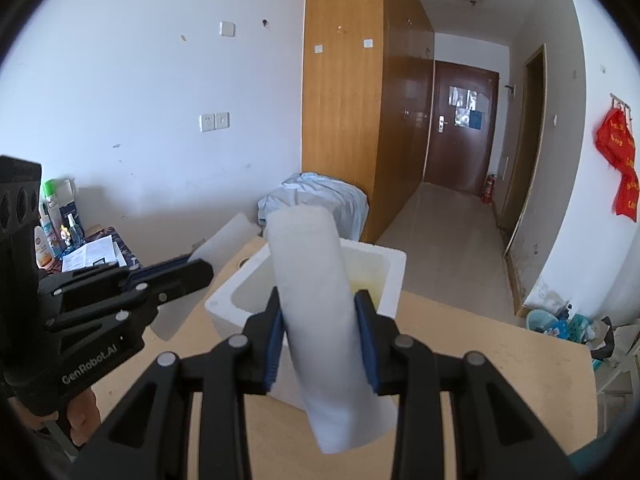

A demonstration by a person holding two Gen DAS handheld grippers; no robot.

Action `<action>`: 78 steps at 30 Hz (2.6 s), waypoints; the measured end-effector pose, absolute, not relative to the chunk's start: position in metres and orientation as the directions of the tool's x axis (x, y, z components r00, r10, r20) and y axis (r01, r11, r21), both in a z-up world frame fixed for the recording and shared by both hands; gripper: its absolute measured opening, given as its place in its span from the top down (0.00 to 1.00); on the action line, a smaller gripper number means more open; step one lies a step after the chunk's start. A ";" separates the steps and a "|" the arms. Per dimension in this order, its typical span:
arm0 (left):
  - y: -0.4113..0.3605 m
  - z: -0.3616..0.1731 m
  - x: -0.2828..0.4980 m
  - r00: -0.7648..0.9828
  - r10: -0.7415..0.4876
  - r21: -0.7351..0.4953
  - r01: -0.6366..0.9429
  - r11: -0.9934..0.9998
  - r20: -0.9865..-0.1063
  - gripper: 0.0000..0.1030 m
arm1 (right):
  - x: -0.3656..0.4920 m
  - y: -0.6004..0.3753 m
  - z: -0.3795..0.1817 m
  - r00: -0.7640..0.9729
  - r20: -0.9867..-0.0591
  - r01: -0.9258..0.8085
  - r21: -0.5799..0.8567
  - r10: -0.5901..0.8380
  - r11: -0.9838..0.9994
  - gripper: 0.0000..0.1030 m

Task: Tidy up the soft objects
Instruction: 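Carry the foam strip and foam block up over the white foam box, then open the left tool dropping the strip while the right tool releases the block into the box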

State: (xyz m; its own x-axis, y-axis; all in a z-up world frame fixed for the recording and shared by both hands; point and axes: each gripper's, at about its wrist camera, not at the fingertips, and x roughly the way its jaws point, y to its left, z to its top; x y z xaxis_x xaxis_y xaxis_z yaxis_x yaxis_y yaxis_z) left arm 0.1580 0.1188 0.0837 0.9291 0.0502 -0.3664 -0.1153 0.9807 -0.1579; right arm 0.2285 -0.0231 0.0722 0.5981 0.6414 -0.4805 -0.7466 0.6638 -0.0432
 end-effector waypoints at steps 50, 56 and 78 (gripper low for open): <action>0.166 0.067 0.164 0.930 0.101 -0.199 -0.180 0.963 -0.353 0.14 | 0.273 0.006 0.056 0.545 -0.518 -0.777 -0.017 0.659 0.629 0.63; 0.175 0.060 0.163 0.925 0.095 -0.240 -0.193 0.951 -0.368 0.14 | 0.284 0.009 0.048 0.541 -0.494 -0.773 0.026 0.681 0.633 0.63; 0.179 0.052 0.163 0.919 0.088 -0.231 -0.188 0.955 -0.384 0.14 | 0.287 0.035 0.021 0.538 -0.567 -0.776 -0.044 0.624 0.630 0.61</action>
State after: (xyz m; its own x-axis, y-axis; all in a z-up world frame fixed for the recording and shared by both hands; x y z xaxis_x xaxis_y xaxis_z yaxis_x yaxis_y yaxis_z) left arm 0.1630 0.1791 0.0516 0.9190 0.0881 -0.3842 -0.1880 0.9546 -0.2309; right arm 0.2871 0.0346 0.0211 0.5382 0.6236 -0.5670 -0.7757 0.6296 -0.0439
